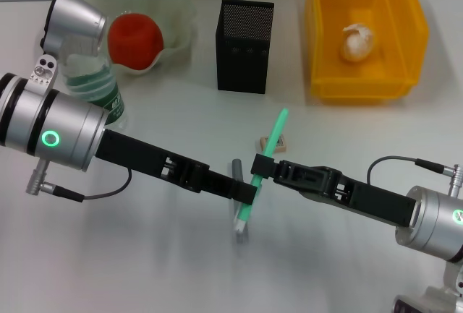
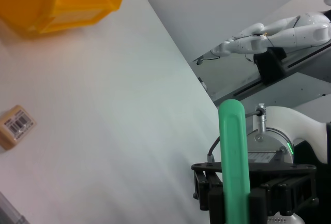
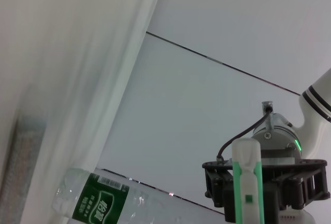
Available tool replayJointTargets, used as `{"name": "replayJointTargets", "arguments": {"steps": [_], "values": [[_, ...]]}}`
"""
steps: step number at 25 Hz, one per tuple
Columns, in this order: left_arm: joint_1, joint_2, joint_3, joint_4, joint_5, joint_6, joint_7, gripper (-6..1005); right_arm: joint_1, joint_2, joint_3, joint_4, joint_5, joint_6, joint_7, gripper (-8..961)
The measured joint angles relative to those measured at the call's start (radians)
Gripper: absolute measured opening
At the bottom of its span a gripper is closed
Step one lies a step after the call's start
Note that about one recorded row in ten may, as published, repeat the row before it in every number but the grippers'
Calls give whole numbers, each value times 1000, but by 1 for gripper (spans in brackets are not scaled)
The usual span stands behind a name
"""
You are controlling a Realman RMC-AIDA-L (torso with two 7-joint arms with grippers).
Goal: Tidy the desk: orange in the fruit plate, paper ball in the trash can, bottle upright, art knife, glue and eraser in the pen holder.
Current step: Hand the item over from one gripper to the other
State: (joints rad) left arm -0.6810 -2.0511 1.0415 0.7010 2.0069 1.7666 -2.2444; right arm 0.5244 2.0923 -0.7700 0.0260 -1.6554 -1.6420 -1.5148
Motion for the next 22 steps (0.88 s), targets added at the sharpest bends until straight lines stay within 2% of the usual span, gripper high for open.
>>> {"name": "replayJointTargets", "arguments": {"steps": [19, 21, 22], "values": [[0, -6, 0, 25, 0, 10, 21, 133, 2, 0, 0, 0, -2, 5, 3, 179], [0, -4, -1, 25, 8, 4, 20, 304, 3, 0, 1, -2, -2, 5, 4, 179], [0, -4, -1, 25, 8, 4, 20, 333, 3, 0, 1, -2, -2, 5, 4, 180]]}}
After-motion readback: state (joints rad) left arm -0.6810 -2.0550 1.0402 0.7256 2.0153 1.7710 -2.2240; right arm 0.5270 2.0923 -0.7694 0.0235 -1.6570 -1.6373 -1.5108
